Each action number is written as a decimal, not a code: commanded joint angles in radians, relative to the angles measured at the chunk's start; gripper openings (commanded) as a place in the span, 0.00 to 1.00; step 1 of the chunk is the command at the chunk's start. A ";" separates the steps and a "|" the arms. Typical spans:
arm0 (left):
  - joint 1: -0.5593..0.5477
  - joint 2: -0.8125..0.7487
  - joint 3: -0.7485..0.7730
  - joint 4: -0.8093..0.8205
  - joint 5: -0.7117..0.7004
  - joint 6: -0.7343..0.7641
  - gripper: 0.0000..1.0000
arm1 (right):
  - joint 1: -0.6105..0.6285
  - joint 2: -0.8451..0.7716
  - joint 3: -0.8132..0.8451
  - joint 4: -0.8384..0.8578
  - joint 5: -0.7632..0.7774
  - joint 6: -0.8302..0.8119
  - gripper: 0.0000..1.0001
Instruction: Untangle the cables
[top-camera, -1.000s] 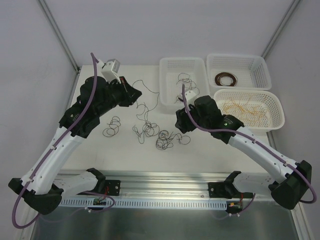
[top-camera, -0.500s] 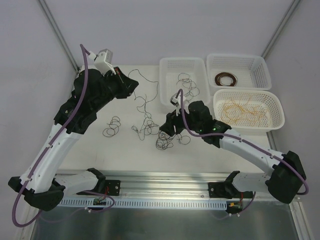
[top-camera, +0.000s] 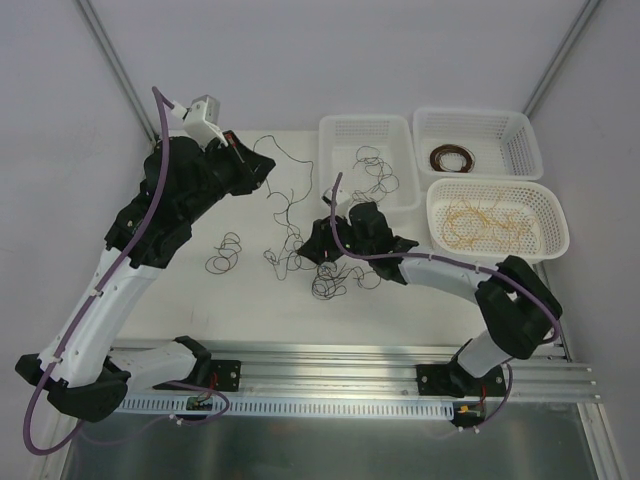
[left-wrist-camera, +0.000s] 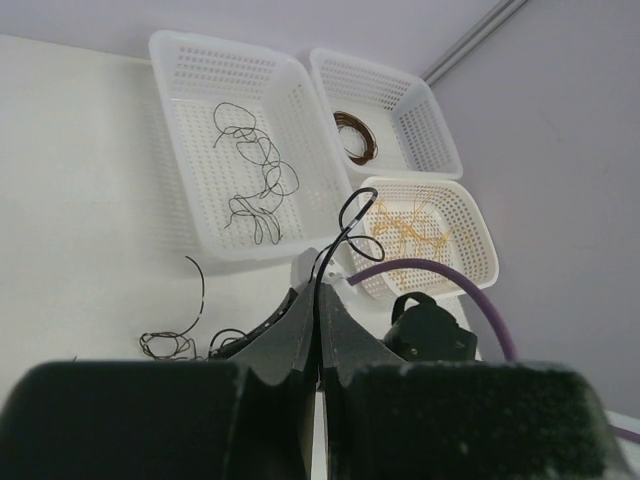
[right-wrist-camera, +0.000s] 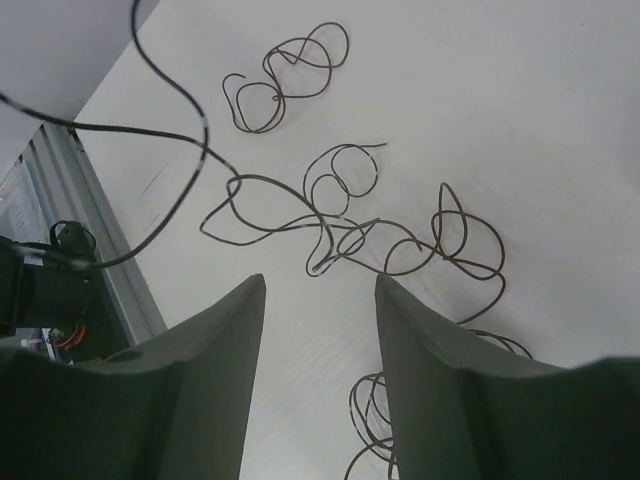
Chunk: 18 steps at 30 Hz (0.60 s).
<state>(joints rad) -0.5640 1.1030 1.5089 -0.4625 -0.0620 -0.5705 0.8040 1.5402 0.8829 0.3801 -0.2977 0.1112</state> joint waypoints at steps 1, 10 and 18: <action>-0.007 -0.020 0.043 0.019 -0.006 -0.014 0.00 | 0.011 0.061 0.063 0.154 -0.006 0.065 0.50; -0.005 -0.026 0.054 0.018 -0.009 0.015 0.00 | 0.009 0.176 0.100 0.226 -0.020 0.099 0.21; 0.009 -0.032 0.161 -0.025 -0.185 0.158 0.00 | -0.020 0.196 -0.013 0.241 -0.026 0.119 0.01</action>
<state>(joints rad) -0.5617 1.1011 1.5902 -0.4858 -0.1329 -0.5068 0.8055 1.7439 0.9176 0.5514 -0.3054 0.2085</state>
